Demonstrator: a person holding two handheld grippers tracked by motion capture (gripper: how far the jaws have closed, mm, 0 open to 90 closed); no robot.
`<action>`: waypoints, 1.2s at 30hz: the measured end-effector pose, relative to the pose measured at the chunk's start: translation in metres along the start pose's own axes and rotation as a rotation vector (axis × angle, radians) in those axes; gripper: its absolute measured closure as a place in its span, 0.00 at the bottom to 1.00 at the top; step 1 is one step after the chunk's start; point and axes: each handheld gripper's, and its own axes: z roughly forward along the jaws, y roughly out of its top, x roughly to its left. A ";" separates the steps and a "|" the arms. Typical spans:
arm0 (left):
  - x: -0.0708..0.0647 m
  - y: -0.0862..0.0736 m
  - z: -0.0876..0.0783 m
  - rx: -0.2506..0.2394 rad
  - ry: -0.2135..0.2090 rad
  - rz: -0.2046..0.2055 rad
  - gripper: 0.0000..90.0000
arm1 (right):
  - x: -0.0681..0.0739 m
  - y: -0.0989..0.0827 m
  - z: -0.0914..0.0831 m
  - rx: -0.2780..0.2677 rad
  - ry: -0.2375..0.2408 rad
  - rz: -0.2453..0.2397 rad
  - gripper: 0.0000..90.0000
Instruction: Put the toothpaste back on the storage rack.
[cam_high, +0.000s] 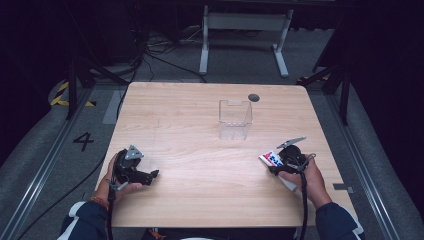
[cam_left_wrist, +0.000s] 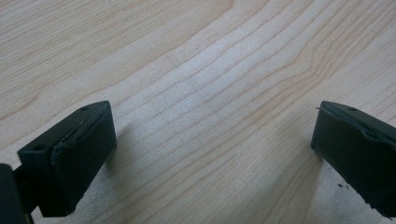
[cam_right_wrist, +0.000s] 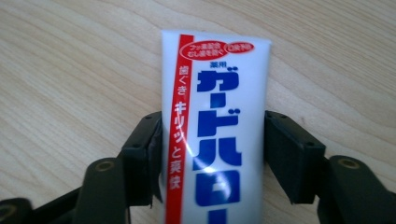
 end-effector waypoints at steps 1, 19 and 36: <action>0.001 0.000 0.000 -0.006 0.006 0.012 0.01 | 0.000 0.001 0.000 0.002 0.000 -0.006 0.49; 0.001 0.000 0.000 -0.006 0.007 0.019 0.01 | -0.010 -0.004 -0.011 -0.044 0.062 -0.020 0.74; 0.001 0.000 0.000 -0.006 0.007 0.019 0.01 | -0.018 -0.013 -0.035 -0.207 0.126 -0.040 0.77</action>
